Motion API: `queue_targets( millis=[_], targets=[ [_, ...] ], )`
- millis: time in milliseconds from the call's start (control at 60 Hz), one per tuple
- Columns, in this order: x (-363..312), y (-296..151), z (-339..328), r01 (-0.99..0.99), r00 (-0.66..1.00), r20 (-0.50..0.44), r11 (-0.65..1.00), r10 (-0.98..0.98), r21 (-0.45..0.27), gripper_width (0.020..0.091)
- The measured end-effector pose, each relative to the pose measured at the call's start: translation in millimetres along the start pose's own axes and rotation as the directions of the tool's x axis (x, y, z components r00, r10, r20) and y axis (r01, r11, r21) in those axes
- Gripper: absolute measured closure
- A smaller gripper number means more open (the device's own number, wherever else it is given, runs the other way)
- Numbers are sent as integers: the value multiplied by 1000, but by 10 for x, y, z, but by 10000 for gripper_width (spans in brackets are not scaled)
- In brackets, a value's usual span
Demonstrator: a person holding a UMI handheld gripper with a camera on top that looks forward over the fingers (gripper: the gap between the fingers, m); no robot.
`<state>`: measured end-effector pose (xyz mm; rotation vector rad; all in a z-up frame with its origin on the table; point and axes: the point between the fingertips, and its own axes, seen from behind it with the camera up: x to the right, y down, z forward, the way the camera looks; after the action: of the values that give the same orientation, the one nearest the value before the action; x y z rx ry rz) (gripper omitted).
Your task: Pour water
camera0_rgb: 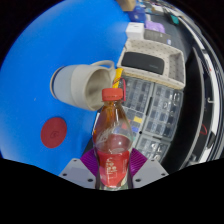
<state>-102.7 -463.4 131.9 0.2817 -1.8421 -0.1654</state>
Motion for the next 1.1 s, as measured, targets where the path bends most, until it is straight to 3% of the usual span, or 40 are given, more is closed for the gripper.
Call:
queue_targets(
  millis=[150,283,400,533,683,800,967,1100],
  targets=[
    [89,-9,-18,130,991,-30,991,-131,-25,737],
    [-16,-2,6,121,993,10,992,-121,-35,740],
    [-43,2,-9,-25,999,26,1000,25,-12,736],
    [-13,-20,-87,-363,930,68,931,361,30,728],
    [152,-63,-124,-717,697,111,692,709,84,729],
    [142,-127,-117,-914,406,185,400,895,70,728],
    [0,-140,-54,-999,-15,288,-23,957,25,728],
    [-71,-93,-2,-983,-158,297,-177,942,39,728]
  ],
)
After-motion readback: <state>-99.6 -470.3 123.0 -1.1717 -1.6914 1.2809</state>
